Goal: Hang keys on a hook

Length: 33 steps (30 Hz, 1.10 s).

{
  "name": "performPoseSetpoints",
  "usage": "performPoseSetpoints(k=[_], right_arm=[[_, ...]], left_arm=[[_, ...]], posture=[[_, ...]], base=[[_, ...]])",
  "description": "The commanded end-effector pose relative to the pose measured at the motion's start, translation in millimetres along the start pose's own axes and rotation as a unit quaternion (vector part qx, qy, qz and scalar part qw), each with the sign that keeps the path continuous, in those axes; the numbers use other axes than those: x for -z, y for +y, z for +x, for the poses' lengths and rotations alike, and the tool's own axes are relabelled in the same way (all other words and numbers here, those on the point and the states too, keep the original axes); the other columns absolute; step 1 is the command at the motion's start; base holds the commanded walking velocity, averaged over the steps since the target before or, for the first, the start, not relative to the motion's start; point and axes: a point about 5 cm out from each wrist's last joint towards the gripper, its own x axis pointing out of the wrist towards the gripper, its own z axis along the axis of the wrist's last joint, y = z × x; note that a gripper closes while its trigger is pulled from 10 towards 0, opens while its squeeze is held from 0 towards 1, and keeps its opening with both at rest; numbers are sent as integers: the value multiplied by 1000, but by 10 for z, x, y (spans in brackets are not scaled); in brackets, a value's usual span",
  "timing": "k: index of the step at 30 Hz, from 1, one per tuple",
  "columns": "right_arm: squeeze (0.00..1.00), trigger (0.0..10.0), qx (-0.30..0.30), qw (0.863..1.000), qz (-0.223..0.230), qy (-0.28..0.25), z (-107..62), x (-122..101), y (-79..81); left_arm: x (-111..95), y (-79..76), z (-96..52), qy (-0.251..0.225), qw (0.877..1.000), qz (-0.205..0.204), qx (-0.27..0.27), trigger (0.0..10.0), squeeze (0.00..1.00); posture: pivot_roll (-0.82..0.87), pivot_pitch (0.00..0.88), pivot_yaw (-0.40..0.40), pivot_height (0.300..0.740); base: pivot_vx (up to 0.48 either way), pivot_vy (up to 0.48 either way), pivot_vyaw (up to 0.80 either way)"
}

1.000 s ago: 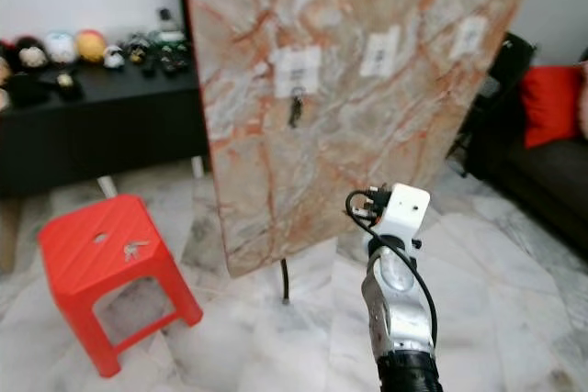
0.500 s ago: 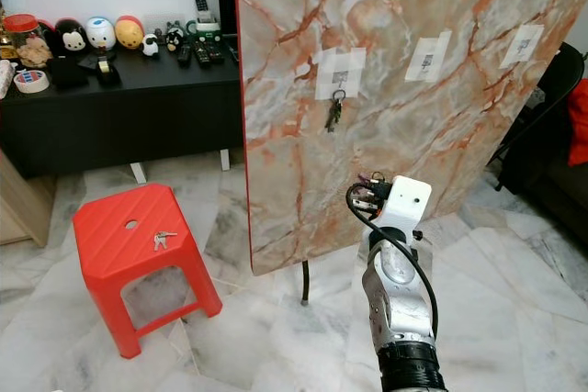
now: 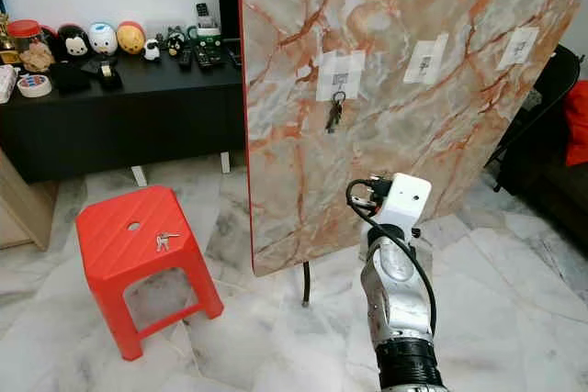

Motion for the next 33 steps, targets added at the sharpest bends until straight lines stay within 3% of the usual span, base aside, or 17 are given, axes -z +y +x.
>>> performPoseSetpoints(k=[1,4,8,12,15,19,26,33], right_arm=[[0,10000,6,1000,1,-9,18,-35,-33],[0,10000,0,1000,-9,-6,17,-13,-38],[0,10000,-37,995,-89,-23,-42,34,-141],[0,10000,-58,989,-130,-29,-159,103,-289],[0,10000,-62,984,-163,-22,-315,208,-498],[0,10000,-52,987,-153,-16,-367,254,-546],[0,10000,-85,987,-127,-42,-401,183,-315],[0,10000,-54,990,-115,-60,-368,112,-284]], left_arm=[[45,-14,-9,8,1000,7,3,10000,0],[44,-12,-10,8,1000,8,4,10000,0],[50,-5,-13,9,1000,10,4,10000,0],[59,9,-18,10,1000,11,2,10000,0],[71,22,-23,13,1000,12,0,10000,0],[74,25,-24,15,1000,15,2,10000,0],[22,44,-11,9,1000,12,-4,10000,0],[-91,80,16,-5,1000,9,-13,10000,0]], posture=[[82,0,-91,740],[87,0,-87,740],[87,0,-83,740],[83,0,-80,740],[71,0,-71,740],[53,0,-55,740],[55,0,-47,740],[55,0,-18,740]], base=[[0,-281,0],[0,-282,0],[0,0,0],[0,0,0],[0,0,0],[0,0,0],[0,0,0],[0,0,0]])
